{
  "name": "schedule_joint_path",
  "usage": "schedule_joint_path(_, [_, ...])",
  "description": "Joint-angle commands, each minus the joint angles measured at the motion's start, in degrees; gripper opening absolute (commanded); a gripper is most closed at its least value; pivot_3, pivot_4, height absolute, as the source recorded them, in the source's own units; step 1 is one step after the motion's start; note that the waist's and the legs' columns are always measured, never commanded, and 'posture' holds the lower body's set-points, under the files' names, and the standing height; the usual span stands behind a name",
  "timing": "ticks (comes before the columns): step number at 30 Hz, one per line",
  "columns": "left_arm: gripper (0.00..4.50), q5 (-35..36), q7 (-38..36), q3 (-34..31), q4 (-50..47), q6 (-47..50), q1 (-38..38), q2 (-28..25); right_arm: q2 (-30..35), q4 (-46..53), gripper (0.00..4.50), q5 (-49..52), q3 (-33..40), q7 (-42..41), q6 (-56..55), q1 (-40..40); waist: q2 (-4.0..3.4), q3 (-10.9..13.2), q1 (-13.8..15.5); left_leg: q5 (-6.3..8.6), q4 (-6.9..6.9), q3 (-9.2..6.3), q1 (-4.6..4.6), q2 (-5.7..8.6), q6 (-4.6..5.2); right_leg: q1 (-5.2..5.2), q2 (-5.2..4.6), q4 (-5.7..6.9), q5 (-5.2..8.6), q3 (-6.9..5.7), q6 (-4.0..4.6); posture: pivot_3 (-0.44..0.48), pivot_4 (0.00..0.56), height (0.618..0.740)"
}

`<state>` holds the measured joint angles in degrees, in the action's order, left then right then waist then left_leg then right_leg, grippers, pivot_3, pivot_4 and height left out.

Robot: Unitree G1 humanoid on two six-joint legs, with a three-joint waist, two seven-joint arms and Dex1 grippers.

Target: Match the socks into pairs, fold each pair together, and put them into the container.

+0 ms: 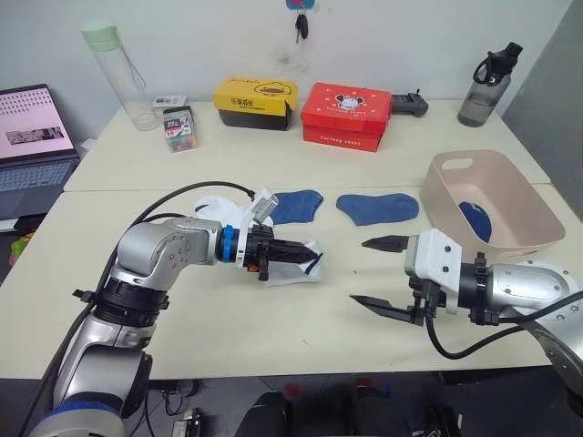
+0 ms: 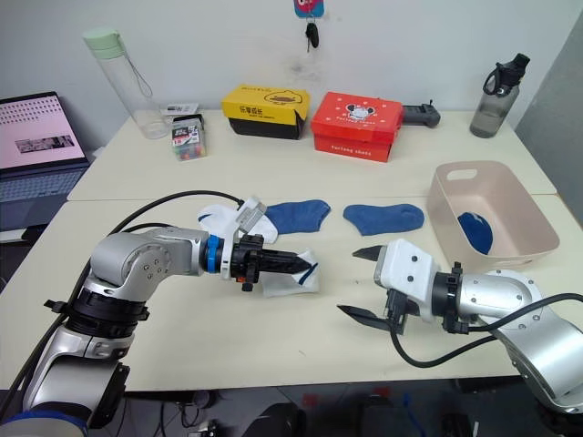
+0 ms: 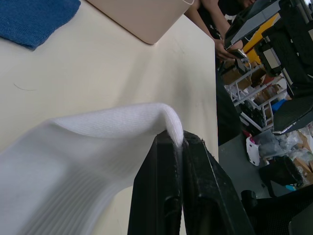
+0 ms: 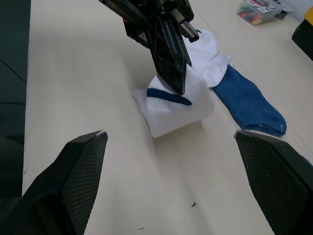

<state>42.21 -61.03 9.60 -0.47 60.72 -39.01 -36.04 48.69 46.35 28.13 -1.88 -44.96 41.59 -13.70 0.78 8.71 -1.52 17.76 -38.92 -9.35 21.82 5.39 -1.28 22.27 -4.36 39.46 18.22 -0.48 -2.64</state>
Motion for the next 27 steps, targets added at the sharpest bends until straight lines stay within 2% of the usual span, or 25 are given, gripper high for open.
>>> schedule_joint_path(1, [0.01,0.9,-0.9,-1.7,-2.2,0.0,-0.5,0.0,0.5,1.6,4.5,-0.1,0.3,0.2,-0.8,-0.9,0.0,0.0,0.0,0.0,0.0,0.0,0.0,0.0,0.0,0.0,0.0,0.0,0.0,0.0,0.0,0.0,0.15,0.726])
schedule_joint_path(6, [0.01,3.2,-0.9,-2.6,-3.2,1.4,-1.7,1.7,1.5,1.4,4.5,-0.7,1.2,-0.4,-1.4,0.3,0.0,0.0,0.0,0.0,0.0,0.0,0.0,0.0,0.0,0.0,0.0,0.0,0.0,0.0,0.0,0.0,0.15,0.726])
schedule_joint_path(11, [0.01,7.2,1.5,-4.8,-4.2,3.9,-6.2,7.7,4.9,-0.4,4.5,-0.4,6.0,-2.4,-2.4,2.2,0.06,0.0,0.4,0.0,-0.06,0.0,0.04,0.03,0.0,-0.03,-0.01,-0.02,-0.01,-0.02,-0.01,0.0,0.15,0.726])
schedule_joint_path(16, [0.01,14.3,6.2,-12.4,-2.5,9.2,-10.9,11.2,9.0,-2.5,4.5,0.8,11.4,-6.2,-3.2,4.6,0.08,0.0,0.4,0.0,-0.06,0.03,0.04,0.01,0.0,-0.04,-0.01,-0.01,-0.01,-0.03,-0.02,0.0,0.15,0.726])
schedule_joint_path(19, [0.01,15.9,8.1,-16.3,-1.4,11.9,-9.2,8.6,11.1,-4.0,4.5,-0.3,12.8,-8.2,-4.9,5.9,0.07,0.0,-0.2,0.0,-0.03,0.1,-0.03,-0.03,0.0,-0.04,0.02,0.04,-0.01,0.01,-0.01,0.0,0.15,0.726])
schedule_joint_path(21, [0.01,14.9,8.3,-16.3,-2.3,12.8,-5.3,5.7,11.1,-4.5,4.5,-0.3,12.7,-8.2,-5.6,5.6,0.02,0.0,-0.4,0.0,0.0,0.11,-0.07,-0.06,0.0,-0.02,0.04,0.07,-0.01,0.05,-0.01,0.0,0.15,0.726])
schedule_joint_path(23, [0.01,11.7,6.2,-13.4,-4.6,11.1,1.9,0.7,10.1,-4.4,4.5,-0.2,11.2,-7.5,-5.9,4.7,-0.01,0.0,-0.5,0.0,0.03,0.14,-0.14,-0.07,0.0,-0.03,0.05,0.08,0.0,0.08,-0.01,0.0,0.15,0.726])
schedule_joint_path(27, [0.01,6.1,3.9,-9.4,-3.5,5.4,10.4,-3.7,8.2,-4.7,4.5,-1.7,7.0,-6.7,-7.5,3.3,0.06,0.0,0.3,0.0,-0.01,0.06,-0.09,-0.06,-0.01,0.0,0.05,0.04,-0.01,0.09,0.0,0.0,0.15,0.726])
